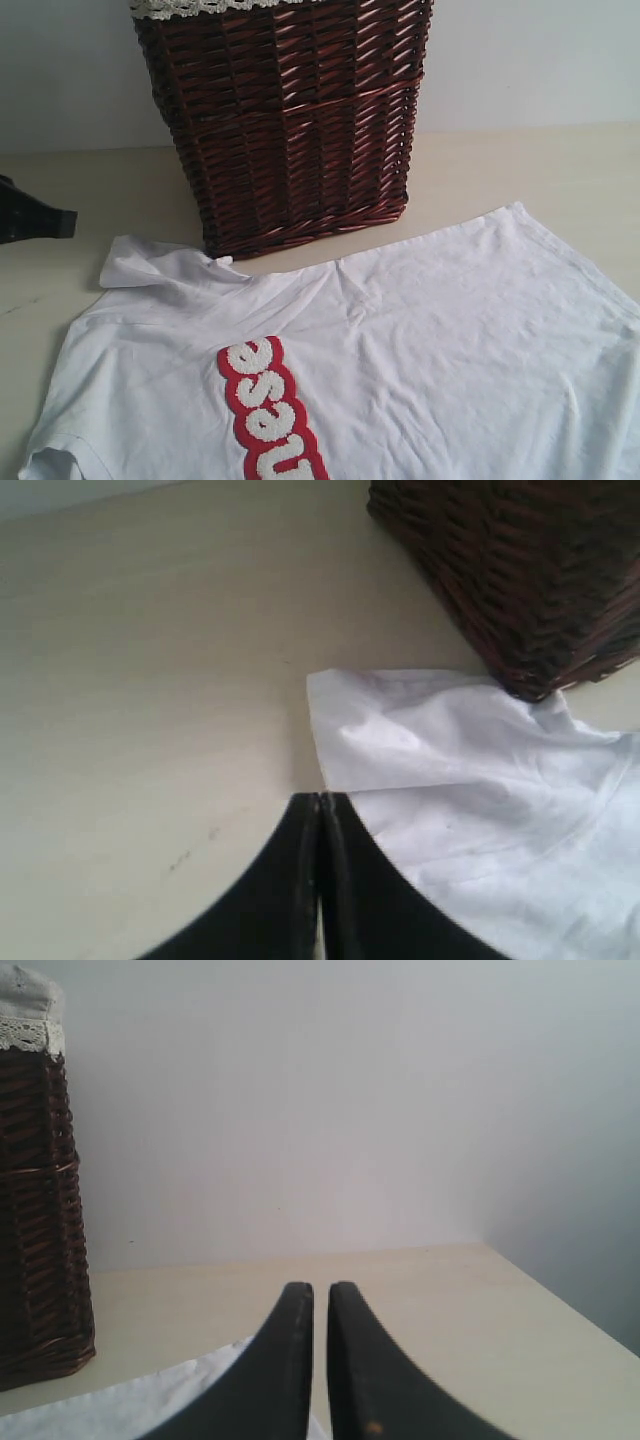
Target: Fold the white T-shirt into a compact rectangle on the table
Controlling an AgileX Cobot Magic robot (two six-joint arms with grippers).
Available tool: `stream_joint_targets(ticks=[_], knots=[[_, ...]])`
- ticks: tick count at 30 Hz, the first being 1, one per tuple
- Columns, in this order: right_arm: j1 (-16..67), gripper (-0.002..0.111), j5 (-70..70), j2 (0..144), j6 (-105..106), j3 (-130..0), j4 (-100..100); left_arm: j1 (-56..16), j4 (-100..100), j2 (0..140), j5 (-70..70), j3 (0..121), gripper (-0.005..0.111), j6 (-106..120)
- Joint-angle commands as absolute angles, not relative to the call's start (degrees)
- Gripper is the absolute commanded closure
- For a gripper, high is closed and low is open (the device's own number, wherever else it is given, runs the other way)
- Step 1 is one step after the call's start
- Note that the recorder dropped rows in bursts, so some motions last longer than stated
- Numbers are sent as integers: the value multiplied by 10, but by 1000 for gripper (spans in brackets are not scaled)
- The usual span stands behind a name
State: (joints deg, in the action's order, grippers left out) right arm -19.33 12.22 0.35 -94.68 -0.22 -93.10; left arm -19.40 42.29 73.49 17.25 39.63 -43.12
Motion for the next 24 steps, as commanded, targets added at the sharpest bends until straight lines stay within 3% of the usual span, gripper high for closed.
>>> stream_joint_targets(ticks=[1, 24], knots=[[-194, 100, 124, 0, -946, 0, -930, -194, 422, 771, 69, 380, 107, -434], [-194, 100, 124, 0, -946, 0, -930, -193, 403, 1073, 25, 373, 107, -436]])
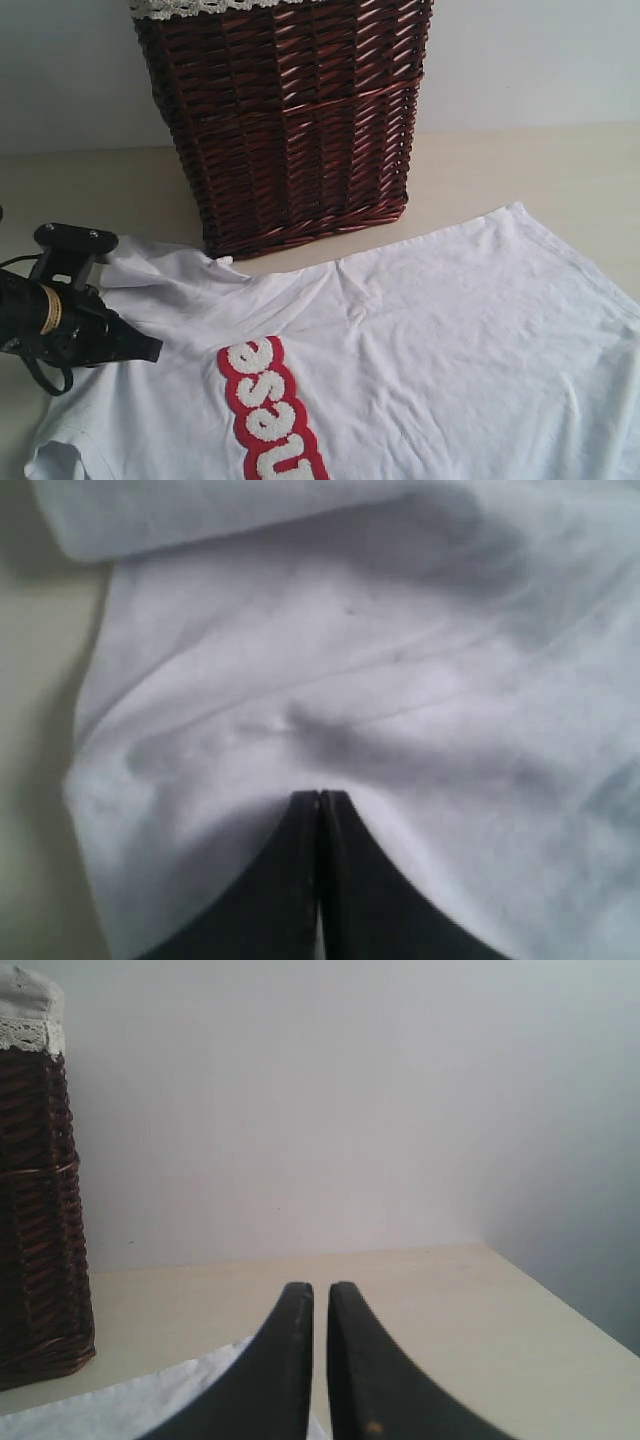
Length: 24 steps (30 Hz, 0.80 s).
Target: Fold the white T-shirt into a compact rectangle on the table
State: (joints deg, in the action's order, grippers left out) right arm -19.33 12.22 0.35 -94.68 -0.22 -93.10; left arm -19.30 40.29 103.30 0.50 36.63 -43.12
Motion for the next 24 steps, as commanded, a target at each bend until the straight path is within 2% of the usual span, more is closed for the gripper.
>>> stream_joint_targets(ticks=[1, 16, 24], knots=[[-194, 100, 124, 0, -946, 0, -930, -193, 401, 1079, 37, 377, 107, -436], [-194, 100, 124, 0, -946, 0, -930, -193, 410, 1092, 185, 393, 107, -465], [-194, 100, 124, 0, -946, 0, -930, -193, 484, 1031, 237, 386, 107, -535]])
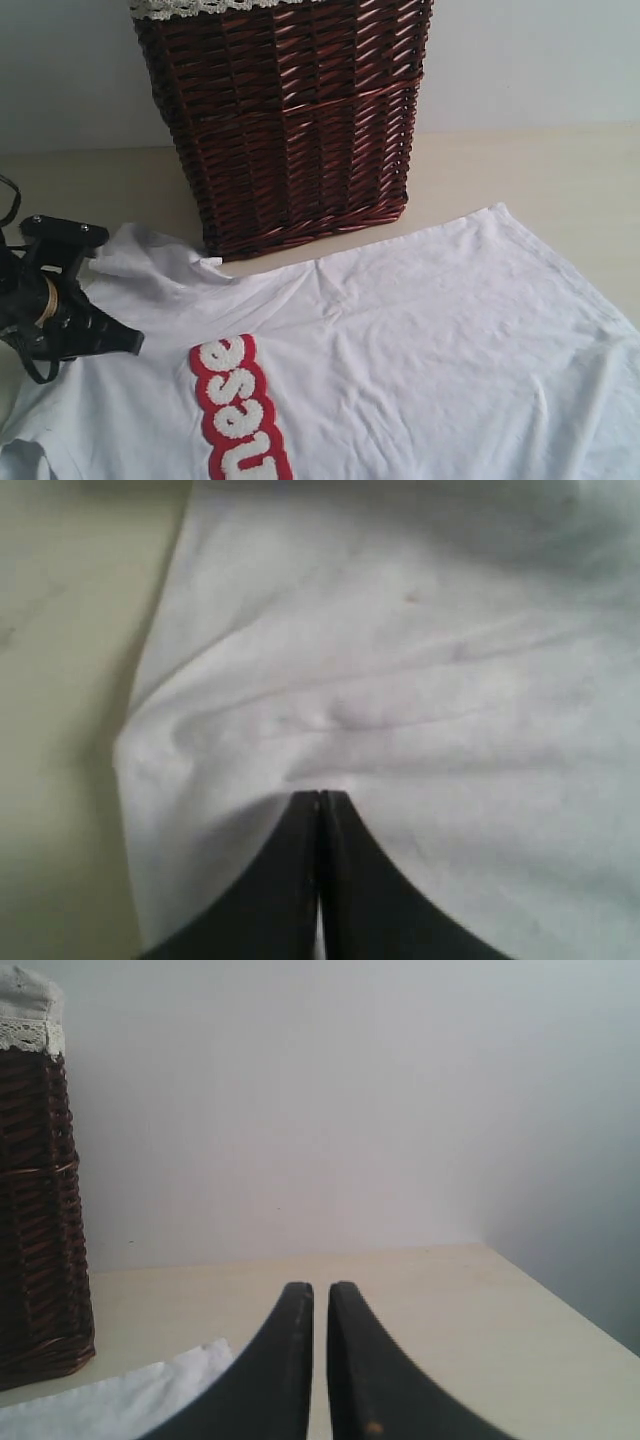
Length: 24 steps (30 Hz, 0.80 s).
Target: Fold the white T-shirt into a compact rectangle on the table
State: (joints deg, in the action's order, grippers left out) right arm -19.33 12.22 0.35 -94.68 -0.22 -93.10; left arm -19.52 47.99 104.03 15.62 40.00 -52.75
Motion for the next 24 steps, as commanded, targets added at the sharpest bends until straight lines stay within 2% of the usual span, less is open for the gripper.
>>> stream_joint_targets(ticks=[1, 7, 10, 15, 24], knots=[[-194, 100, 124, 0, -946, 0, -930, -193, 484, 1025, 237, 386, 107, -535], [-194, 100, 124, 0, -946, 0, -930, -181, 489, 877, 72, 398, 107, -541], [-194, 100, 124, 0, -946, 0, -930, -145, 538, 948, -37, 446, 107, -541], [-194, 100, 124, 0, -946, 0, -930, -136, 553, 1096, -57, 544, 107, -539], [-194, 100, 124, 0, -946, 0, -930, -131, 555, 1192, -58, 595, 107, -512]])
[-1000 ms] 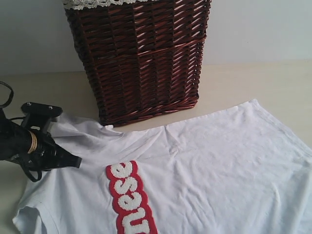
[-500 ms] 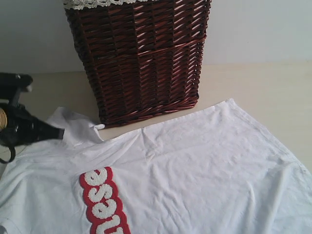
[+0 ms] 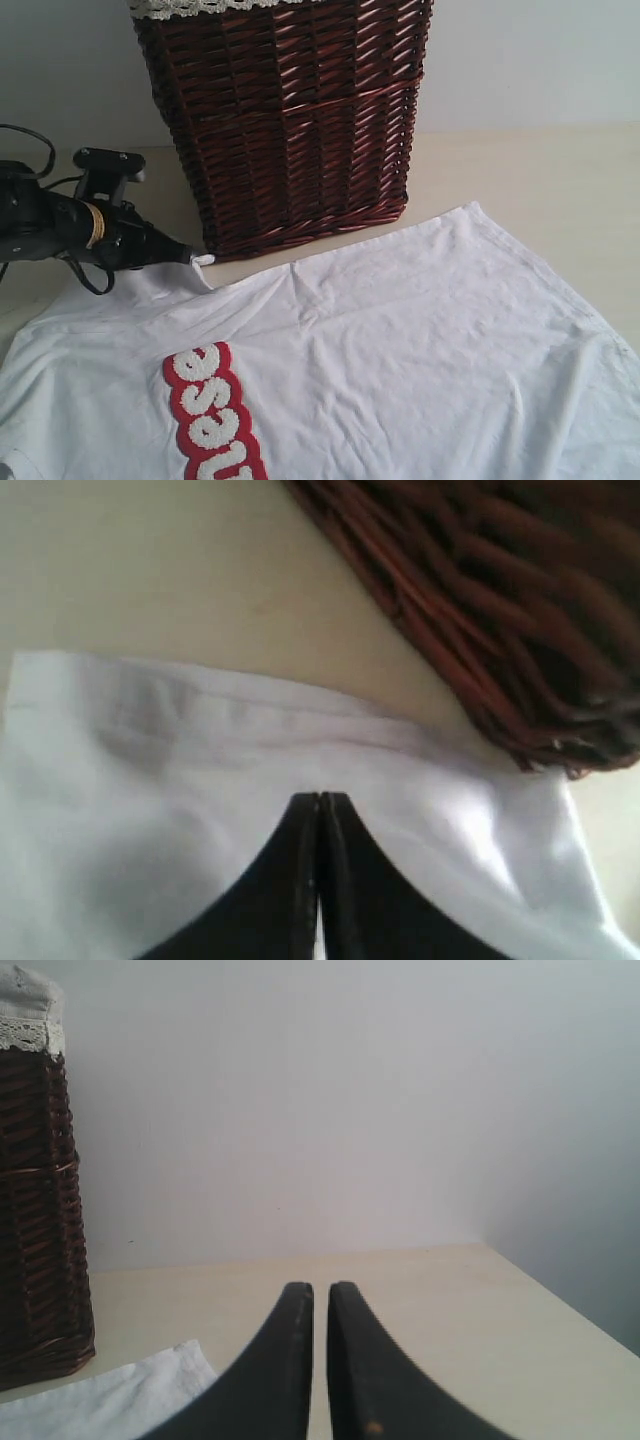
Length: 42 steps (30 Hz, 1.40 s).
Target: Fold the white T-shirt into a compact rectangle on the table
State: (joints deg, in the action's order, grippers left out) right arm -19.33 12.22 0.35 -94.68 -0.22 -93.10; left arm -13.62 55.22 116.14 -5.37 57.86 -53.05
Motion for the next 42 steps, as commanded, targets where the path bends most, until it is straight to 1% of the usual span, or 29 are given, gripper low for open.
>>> stream_joint_targets(ticks=[1, 7, 12, 15, 19, 24, 27, 30, 35, 39, 42], knots=[[-194, 100, 124, 0, -946, 0, -930, -130, 555, 1198, -54, 598, 107, -512], [-194, 100, 124, 0, -946, 0, -930, -114, 548, 1217, 4, 620, 107, -513], [-194, 100, 124, 0, -946, 0, -930, -87, 519, 1226, 12, 626, 107, -514], [-194, 100, 124, 0, -946, 0, -930, -73, 478, 1226, 5, 626, 107, -514], [-194, 100, 124, 0, -946, 0, -930, -69, 472, 1218, 0, 626, 107, -514], [-194, 100, 124, 0, -946, 0, -930, -69, 475, 1181, -61, 626, 107, -513], [-194, 100, 124, 0, -946, 0, -930, -69, 475, 1141, -75, 626, 107, -513], [-194, 100, 124, 0, -946, 0, -930, -69, 480, 1087, -58, 626, 107, -513], [-194, 100, 124, 0, -946, 0, -930, -74, 507, 971, 57, 621, 107, -510], [-194, 100, 124, 0, -946, 0, -930, -76, 507, 871, 71, 580, 107, -505], [-194, 100, 124, 0, -946, 0, -930, -101, 505, 810, 71, 522, 107, -496]])
